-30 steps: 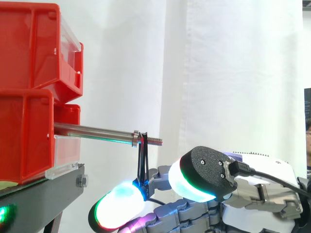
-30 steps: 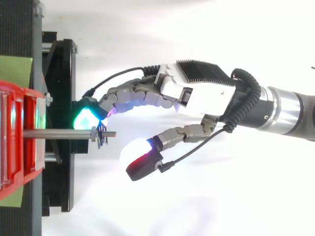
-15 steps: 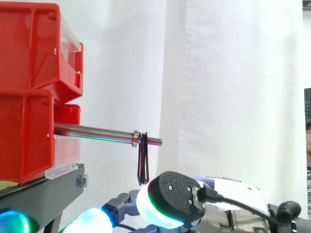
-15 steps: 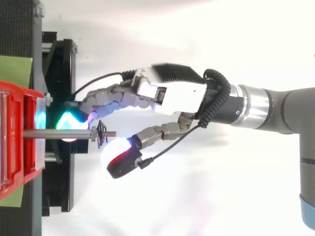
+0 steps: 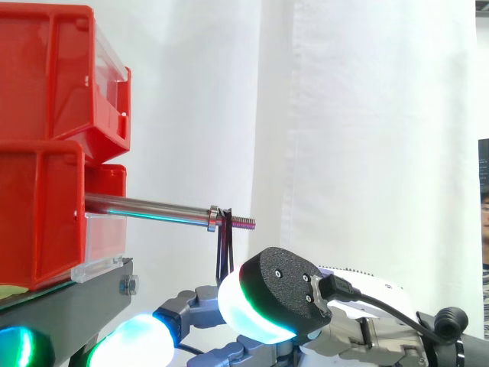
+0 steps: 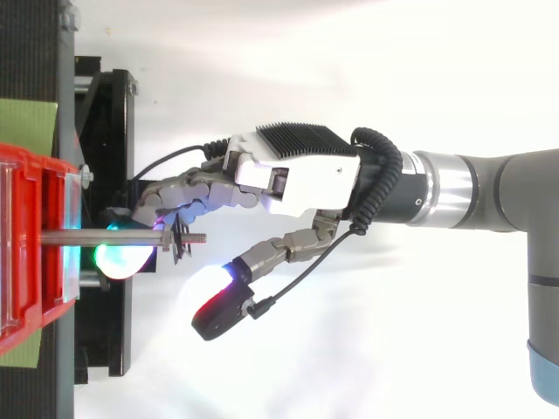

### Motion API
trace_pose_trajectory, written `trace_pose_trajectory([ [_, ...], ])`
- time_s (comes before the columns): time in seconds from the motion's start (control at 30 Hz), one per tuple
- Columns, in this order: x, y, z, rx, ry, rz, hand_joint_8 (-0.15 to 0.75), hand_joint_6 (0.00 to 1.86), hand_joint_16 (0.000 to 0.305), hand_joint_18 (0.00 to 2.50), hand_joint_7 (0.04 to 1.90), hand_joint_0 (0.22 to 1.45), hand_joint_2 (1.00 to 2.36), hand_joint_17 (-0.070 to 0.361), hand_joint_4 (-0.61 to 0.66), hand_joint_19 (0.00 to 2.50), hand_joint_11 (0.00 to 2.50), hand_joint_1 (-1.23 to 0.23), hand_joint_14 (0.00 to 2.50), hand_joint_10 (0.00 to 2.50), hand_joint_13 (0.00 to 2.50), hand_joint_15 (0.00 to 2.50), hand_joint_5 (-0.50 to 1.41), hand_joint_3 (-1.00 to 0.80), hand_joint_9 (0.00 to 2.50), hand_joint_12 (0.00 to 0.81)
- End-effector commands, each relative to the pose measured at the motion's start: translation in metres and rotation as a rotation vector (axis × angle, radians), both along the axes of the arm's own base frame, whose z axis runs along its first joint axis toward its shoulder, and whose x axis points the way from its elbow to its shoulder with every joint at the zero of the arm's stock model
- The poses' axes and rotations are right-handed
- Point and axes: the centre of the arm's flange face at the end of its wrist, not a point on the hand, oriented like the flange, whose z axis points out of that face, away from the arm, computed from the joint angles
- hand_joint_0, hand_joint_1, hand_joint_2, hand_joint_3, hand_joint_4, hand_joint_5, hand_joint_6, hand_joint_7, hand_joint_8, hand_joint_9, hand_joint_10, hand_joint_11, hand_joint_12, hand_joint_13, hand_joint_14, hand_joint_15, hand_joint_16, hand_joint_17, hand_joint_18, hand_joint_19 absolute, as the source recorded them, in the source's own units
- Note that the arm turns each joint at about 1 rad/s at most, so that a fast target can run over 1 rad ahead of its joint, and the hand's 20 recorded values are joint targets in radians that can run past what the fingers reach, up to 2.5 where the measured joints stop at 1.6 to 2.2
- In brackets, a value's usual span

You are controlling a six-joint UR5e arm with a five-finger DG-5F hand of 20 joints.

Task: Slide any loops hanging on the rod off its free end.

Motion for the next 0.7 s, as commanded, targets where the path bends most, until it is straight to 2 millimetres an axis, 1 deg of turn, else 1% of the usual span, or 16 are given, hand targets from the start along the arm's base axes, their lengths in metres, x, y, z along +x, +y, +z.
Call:
trace_pose_trajectory([
  [0.0,-0.001,-0.002,0.0,-0.011,0.001,0.021,0.312,0.5,0.042,0.61,0.89,0.56,1.01,0.094,0.32,0.3,0.14,-0.53,0.01,0.0,0.74,0.17,-0.15,-0.41,0.71,0.352],
  [0.03,-0.001,-0.003,0.0,-0.013,0.002,0.026,0.311,0.5,0.042,0.61,0.89,0.56,1.01,0.094,0.31,0.3,0.14,-0.53,0.01,0.0,0.74,0.18,-0.15,-0.41,0.71,0.35],
  [0.07,-0.002,-0.009,-0.001,-0.026,0.004,0.038,0.311,0.5,0.042,0.61,0.89,0.56,1.01,0.094,0.32,0.31,0.14,-0.53,0.01,0.0,0.74,0.18,-0.15,-0.4,0.72,0.351],
  [0.23,-0.009,-0.017,-0.007,-0.061,0.015,0.06,0.312,0.5,0.042,0.62,0.89,0.56,1.01,0.094,0.32,0.31,0.15,-0.53,0.01,0.0,0.75,0.18,-0.14,-0.41,0.72,0.352],
  [0.33,-0.011,-0.026,-0.005,-0.076,0.012,0.07,0.311,0.5,0.042,0.62,0.89,0.56,1.01,0.094,0.31,0.31,0.15,-0.53,0.01,0.0,0.75,0.18,-0.14,-0.4,0.72,0.352],
  [0.4,-0.011,-0.028,-0.005,-0.079,0.011,0.076,0.311,0.5,0.042,0.62,0.89,0.56,1.01,0.094,0.32,0.31,0.15,-0.53,0.01,0.0,0.75,0.18,-0.14,-0.4,0.72,0.351],
  [0.47,-0.012,-0.034,0.0,-0.084,0.005,0.077,0.31,0.5,0.042,0.62,0.9,0.56,1.01,0.094,0.32,0.31,0.15,-0.53,0.01,0.0,0.75,0.19,-0.14,-0.4,0.72,0.353],
  [0.63,-0.012,-0.043,0.019,-0.089,-0.012,0.074,0.311,0.5,0.042,0.62,0.9,0.56,1.01,0.094,0.32,0.32,0.16,-0.53,0.01,0.01,0.76,0.19,-0.14,-0.4,0.74,0.354],
  [0.67,-0.012,-0.043,0.02,-0.091,-0.012,0.075,0.31,0.5,0.042,0.62,0.9,0.56,1.01,0.094,0.32,0.32,0.17,-0.53,0.01,0.01,0.76,0.2,-0.14,-0.4,0.74,0.357],
])
